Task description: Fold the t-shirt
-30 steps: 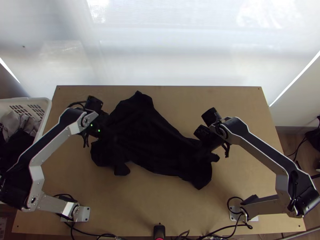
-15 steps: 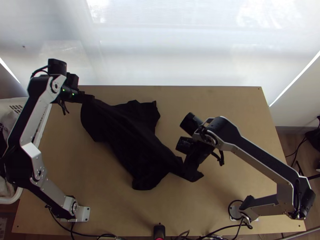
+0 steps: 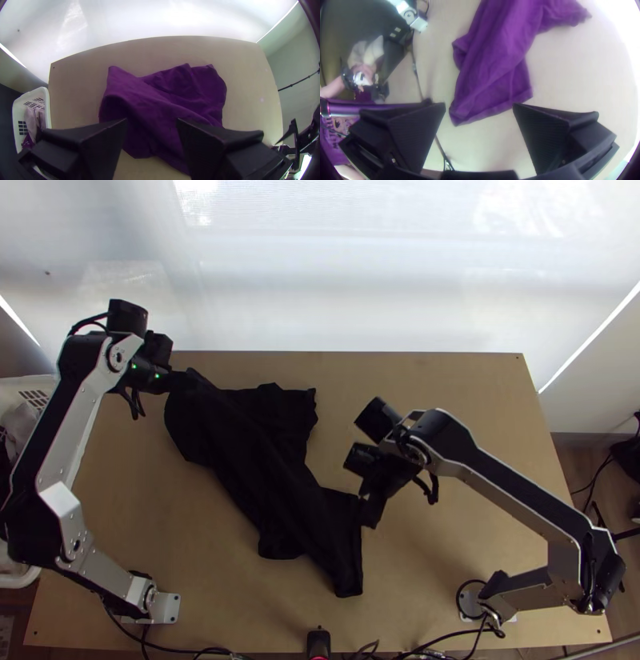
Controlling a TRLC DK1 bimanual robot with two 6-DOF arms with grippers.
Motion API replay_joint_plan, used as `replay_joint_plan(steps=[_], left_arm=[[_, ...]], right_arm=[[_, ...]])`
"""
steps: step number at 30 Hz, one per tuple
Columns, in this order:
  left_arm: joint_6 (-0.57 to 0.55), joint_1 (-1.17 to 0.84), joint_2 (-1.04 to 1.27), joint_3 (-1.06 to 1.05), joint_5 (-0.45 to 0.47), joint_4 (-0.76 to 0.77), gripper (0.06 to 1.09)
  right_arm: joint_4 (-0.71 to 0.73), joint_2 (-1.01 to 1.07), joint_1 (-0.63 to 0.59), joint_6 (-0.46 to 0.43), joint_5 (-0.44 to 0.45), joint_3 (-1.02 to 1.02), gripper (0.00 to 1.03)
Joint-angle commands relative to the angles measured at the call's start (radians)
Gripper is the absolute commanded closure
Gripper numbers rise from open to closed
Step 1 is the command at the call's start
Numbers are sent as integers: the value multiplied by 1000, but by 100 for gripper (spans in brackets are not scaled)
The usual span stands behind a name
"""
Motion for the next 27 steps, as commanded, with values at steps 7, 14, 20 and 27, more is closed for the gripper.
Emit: replay_joint_plan(steps=[7,14,20,27], left_arm=[[1,-113,-257,-90,60,-124,16],[51,-173,-359,-301,60,-146,16],[51,-206,-382,-383,59,-129,16],[53,-272,-403,-452,45,-64,16]], right_arm=[[247,355,-274,33,46,350,5],[234,664,-312,53,62,730,7],[251,780,-309,58,78,821,10],[368,799,-287,111,126,773,10]])
